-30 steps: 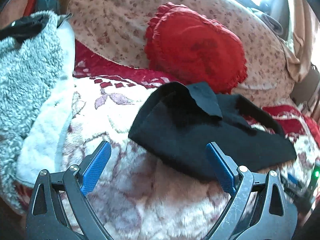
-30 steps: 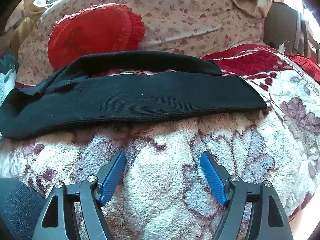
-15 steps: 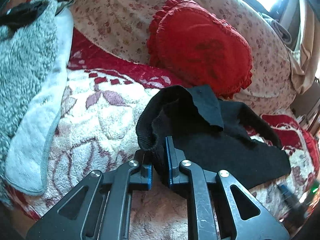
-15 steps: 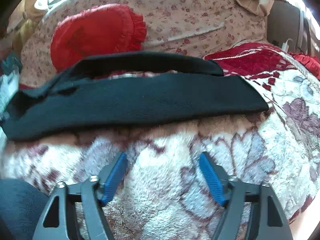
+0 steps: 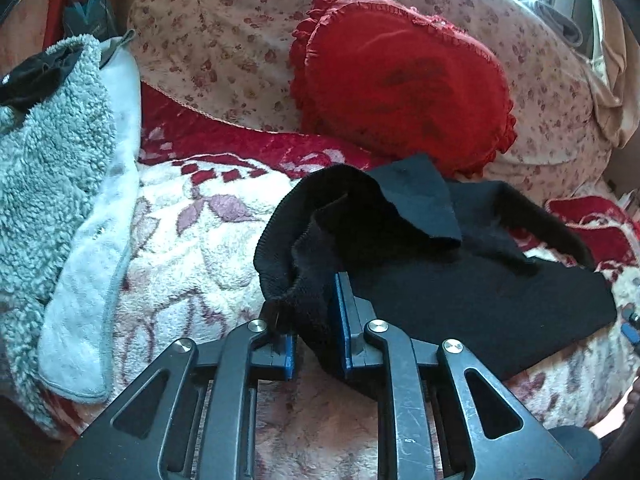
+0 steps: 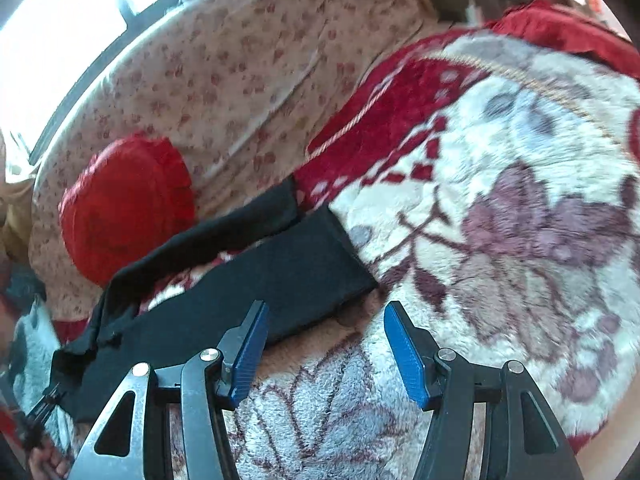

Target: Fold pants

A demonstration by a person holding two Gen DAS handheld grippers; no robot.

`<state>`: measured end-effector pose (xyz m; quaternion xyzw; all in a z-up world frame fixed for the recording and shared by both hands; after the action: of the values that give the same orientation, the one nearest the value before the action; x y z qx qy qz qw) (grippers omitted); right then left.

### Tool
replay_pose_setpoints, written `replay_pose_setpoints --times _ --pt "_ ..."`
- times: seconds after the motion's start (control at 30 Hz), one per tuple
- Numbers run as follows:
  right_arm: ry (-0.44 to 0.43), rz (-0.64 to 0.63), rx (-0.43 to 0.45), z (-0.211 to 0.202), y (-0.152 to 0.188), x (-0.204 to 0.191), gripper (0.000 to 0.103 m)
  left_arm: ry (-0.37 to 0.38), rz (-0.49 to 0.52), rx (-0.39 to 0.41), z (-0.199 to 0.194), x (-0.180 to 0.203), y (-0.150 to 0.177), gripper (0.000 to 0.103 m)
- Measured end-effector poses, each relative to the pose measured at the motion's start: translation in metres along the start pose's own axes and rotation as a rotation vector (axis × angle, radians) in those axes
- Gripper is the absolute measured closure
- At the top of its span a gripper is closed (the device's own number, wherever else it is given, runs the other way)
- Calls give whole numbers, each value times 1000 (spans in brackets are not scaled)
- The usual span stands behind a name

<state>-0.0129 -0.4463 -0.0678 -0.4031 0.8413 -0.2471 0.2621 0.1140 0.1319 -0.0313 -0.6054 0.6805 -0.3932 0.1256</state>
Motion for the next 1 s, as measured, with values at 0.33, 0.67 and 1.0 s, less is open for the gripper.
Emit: replay_pose_setpoints --times 0.33,0.67,1.0 --pt "-16 -150 138 -22 20 -30 45 -263 106 -17 -13 16 7 54" --pt "-36 -388 232 -35 41 -75 45 -256 102 -29 -12 17 6 54" --pt "-29 -339 216 -31 37 -64 45 -254 104 -34 -10 17 7 54"
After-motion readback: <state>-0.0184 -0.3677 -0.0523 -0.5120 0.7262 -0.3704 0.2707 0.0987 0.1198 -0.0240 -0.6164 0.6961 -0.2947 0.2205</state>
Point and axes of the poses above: each gripper's, at about its wrist camera, not at the fingertips, and z roughly the way its jaws point, x to its right, y to its underside, the point moved 2 cm from there along z, roughly the way its jaws point, and after that the axes turned 14 degrees about y, right-handed, at the moved point
